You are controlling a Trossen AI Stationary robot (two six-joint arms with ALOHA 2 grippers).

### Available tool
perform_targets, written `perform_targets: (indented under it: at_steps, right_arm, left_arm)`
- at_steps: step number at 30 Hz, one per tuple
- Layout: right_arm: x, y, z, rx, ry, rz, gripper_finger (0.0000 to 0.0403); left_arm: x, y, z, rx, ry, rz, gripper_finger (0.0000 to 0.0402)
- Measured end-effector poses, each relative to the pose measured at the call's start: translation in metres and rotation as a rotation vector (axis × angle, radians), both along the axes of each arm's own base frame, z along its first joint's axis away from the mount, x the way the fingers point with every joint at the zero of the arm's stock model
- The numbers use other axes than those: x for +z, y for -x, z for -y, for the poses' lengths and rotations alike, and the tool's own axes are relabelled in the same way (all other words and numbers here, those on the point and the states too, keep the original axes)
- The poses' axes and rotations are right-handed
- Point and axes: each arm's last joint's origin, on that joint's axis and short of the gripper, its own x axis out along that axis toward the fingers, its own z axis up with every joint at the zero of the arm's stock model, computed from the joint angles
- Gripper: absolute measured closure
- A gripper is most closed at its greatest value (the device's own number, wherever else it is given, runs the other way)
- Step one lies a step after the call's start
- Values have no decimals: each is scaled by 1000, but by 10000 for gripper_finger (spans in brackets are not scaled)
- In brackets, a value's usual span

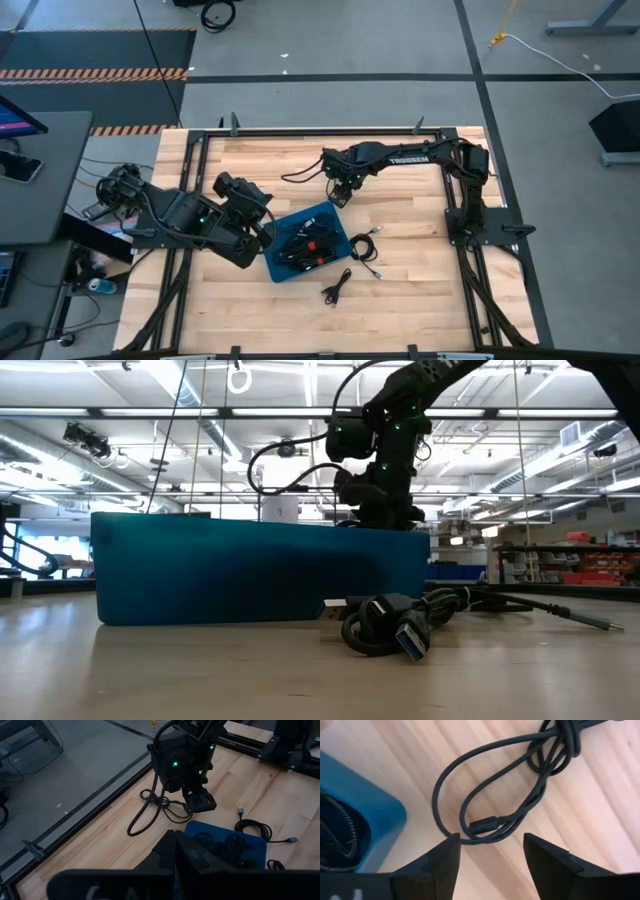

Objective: Pick and place USB-C Cables
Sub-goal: Put the black charger cable into the blue bin

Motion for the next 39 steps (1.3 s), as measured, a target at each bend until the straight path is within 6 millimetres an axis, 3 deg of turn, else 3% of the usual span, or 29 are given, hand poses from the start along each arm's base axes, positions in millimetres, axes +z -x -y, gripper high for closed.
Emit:
perform_targets:
  at_steps: [11, 25, 39]
  right_arm:
    - [-6, 1, 16, -113, -8, 34, 158]
    - [-49, 17, 8, -203, -121, 55, 158]
    - [-51, 11, 8, -233, -130, 140, 164]
  left_arm:
    - [0, 0, 0, 0, 1, 3, 397]
    - [0, 0, 0, 0, 1, 5, 397]
    - [0, -1, 0, 0, 3, 7, 397]
